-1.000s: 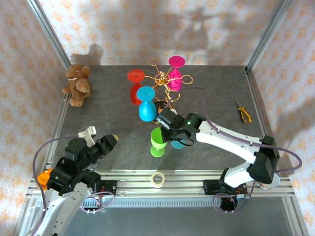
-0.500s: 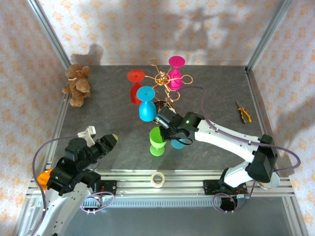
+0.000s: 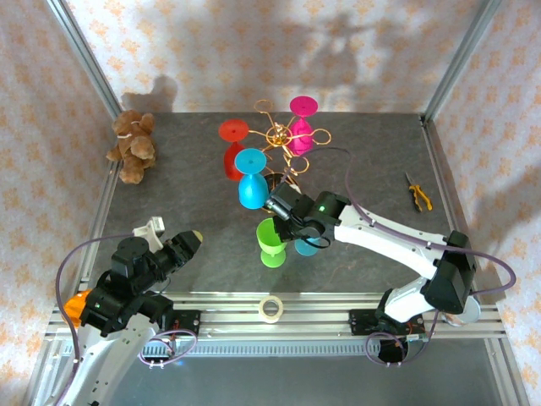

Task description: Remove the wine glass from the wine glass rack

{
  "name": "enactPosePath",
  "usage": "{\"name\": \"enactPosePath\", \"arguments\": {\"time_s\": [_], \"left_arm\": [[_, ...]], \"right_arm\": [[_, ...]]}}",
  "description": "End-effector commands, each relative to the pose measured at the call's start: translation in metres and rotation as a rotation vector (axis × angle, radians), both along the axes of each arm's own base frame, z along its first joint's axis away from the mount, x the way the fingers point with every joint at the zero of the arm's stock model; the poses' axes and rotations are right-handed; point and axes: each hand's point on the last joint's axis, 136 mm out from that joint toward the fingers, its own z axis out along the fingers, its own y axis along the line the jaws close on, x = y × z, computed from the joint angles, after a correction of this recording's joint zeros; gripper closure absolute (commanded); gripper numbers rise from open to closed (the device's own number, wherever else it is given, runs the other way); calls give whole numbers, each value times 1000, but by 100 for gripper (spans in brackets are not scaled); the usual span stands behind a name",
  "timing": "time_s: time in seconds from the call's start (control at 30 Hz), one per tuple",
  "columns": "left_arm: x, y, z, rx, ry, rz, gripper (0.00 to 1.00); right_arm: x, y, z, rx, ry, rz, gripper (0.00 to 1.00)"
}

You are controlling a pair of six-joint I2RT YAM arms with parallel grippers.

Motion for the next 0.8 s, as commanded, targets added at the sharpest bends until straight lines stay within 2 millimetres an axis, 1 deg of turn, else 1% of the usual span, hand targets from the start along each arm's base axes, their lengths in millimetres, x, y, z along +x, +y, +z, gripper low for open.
{"name": "enactPosePath", "arguments": {"time_s": [0.0, 0.2, 0.33, 0.47, 0.57, 0.77], "left_arm": [[1, 2, 3, 20, -27, 4, 52], [1, 2, 2, 20, -24, 3, 52], [2, 2, 6, 17, -33, 3, 52], [4, 3, 9, 26, -39, 8, 52], [7, 3, 15, 39, -49, 11, 52], [21, -2, 35, 74, -51, -6, 52]], "right_arm": [[3, -1, 11, -3, -30, -8, 79], [3, 1, 23, 30, -46, -7, 74], [3, 0, 37, 58, -67, -8, 73], [3, -3, 57, 102, -102, -12, 70], [1, -8, 73, 140, -127, -19, 69], [-6, -23, 109, 232, -168, -42, 65]]}}
